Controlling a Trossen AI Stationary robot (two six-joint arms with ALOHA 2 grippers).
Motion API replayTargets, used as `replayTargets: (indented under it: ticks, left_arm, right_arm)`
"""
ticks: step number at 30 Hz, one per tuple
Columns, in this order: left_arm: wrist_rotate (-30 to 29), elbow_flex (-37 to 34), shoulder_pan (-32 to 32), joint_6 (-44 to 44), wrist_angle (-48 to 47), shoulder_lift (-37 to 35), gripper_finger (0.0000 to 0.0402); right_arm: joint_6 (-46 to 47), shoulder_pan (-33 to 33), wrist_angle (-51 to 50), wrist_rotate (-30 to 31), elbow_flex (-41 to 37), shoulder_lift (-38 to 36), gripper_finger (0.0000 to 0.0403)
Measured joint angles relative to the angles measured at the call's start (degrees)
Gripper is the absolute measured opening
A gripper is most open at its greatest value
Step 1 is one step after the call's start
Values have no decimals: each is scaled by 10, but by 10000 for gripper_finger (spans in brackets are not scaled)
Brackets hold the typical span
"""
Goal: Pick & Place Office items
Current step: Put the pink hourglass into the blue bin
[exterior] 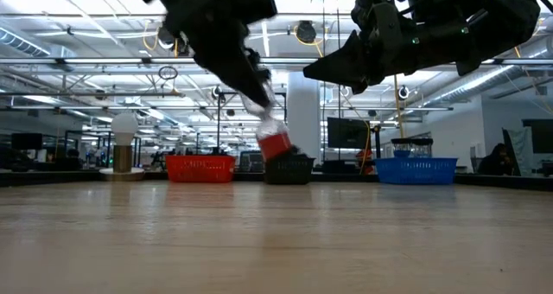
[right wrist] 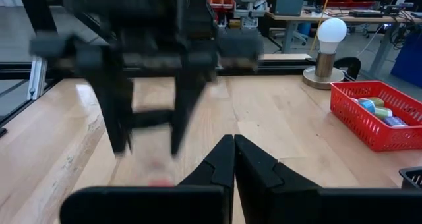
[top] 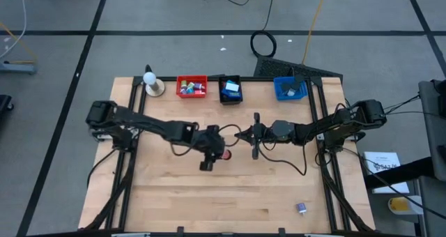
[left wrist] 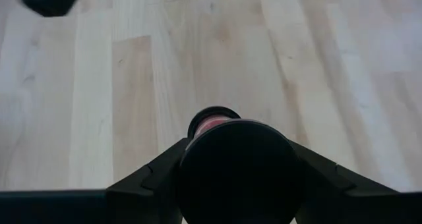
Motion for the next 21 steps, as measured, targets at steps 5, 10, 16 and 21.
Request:
replayTargets:
  ticks: [5,10,16,21]
  left_arm:
    - [19,0,26,23,54,48,207]
    - [30,0,46,29,74,69,207]
    - [31,0,61,28,83,71,207]
    - [31,0,66,18,81,71,209]
  right_arm:
    - [0,0,0,0,0,0,4]
    - [0,0,0,0,0,0,4]
    - [0,0,0,0,0,0,4]
    - [0,0,0,0,0,0,4]
